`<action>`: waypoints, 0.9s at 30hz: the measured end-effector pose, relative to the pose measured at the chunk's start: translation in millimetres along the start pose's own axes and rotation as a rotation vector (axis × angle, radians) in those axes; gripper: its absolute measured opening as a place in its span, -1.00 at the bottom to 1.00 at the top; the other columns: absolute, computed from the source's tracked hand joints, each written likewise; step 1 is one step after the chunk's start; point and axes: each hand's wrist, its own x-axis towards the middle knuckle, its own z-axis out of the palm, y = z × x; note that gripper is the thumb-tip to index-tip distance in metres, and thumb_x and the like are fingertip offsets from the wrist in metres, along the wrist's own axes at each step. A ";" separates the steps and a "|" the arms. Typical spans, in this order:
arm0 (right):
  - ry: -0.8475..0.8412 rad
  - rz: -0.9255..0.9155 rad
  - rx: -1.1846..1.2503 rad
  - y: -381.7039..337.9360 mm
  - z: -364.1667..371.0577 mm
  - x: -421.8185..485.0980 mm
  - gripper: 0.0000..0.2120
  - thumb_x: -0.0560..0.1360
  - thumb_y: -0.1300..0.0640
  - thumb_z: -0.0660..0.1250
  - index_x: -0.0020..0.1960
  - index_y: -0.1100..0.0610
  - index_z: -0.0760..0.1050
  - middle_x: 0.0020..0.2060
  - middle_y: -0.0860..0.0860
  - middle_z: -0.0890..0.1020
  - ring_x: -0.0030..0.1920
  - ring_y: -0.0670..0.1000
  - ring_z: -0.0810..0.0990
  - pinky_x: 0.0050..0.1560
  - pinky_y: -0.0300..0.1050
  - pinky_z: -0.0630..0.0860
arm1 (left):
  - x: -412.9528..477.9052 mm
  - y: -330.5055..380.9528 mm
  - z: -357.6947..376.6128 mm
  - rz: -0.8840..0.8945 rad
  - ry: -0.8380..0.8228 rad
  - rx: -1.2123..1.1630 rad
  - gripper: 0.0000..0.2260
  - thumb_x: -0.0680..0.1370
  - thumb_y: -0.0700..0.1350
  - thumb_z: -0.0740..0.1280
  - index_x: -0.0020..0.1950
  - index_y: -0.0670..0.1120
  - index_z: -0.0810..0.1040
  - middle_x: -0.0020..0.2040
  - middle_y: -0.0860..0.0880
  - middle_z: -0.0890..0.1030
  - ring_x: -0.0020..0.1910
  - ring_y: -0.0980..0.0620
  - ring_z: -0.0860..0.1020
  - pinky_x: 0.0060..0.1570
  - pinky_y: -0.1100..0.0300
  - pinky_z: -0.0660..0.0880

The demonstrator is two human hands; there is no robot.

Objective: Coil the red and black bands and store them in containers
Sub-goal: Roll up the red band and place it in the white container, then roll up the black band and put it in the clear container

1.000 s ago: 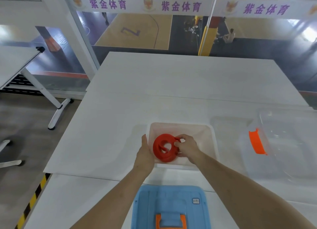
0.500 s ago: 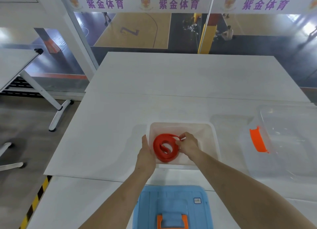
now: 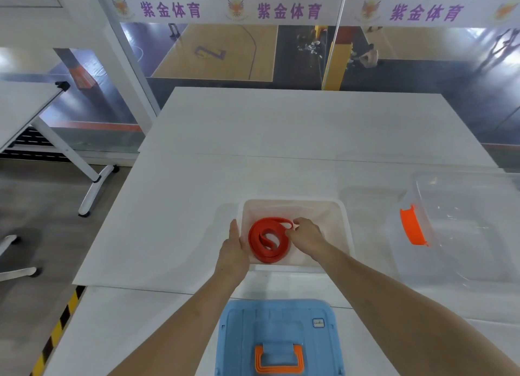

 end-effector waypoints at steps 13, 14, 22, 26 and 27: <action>0.216 -0.386 -0.459 0.8 -21.0 -145.1 -0.65 0.66 0.05 0.22 0.43 0.02 0.48 0.29 0.02 0.57 0.30 0.08 0.54 0.15 0.03 0.59 | -100.8 -7.0 -21.8 0.348 0.093 0.388 -0.53 0.73 -0.06 0.11 0.64 -0.06 0.14 0.49 -0.17 0.37 0.39 -0.14 0.45 0.22 0.09 0.48; 0.227 -0.398 -0.484 6.0 -20.9 -163.7 -0.65 0.67 0.05 0.21 0.43 0.03 0.47 0.31 0.01 0.56 0.31 0.08 0.52 0.16 0.03 0.58 | -116.0 -9.1 -21.6 0.365 0.096 0.445 -0.52 0.73 -0.03 0.10 0.65 -0.04 0.11 0.54 -0.16 0.32 0.48 -0.14 0.38 0.29 0.03 0.49; 0.304 -0.356 -0.536 82.6 -11.7 -315.4 -0.65 0.65 0.05 0.23 0.43 -0.01 0.47 0.37 -0.07 0.53 0.38 0.02 0.46 0.21 -0.04 0.54 | -236.3 -43.5 -2.5 0.479 0.031 0.674 -0.51 0.72 0.03 0.07 0.65 0.03 0.10 0.65 -0.03 0.17 0.61 -0.03 0.18 0.44 0.01 0.36; 0.326 -0.297 -0.536 122.6 -8.0 -370.1 -0.65 0.66 0.03 0.21 0.43 -0.01 0.47 0.37 -0.08 0.53 0.38 0.02 0.46 0.23 -0.04 0.53 | -277.8 -63.2 16.8 0.487 -0.047 0.682 -0.52 0.72 0.08 0.06 0.64 0.04 0.13 0.62 -0.03 0.21 0.57 -0.06 0.25 0.40 -0.02 0.37; 0.331 -0.290 -0.538 132.1 -8.0 -382.2 -0.64 0.67 0.03 0.20 0.44 -0.01 0.47 0.38 -0.07 0.52 0.38 0.02 0.46 0.24 -0.03 0.53 | -286.9 -67.9 23.4 0.489 -0.068 0.676 -0.52 0.72 0.09 0.06 0.64 0.05 0.13 0.62 -0.03 0.21 0.57 -0.08 0.26 0.39 -0.03 0.38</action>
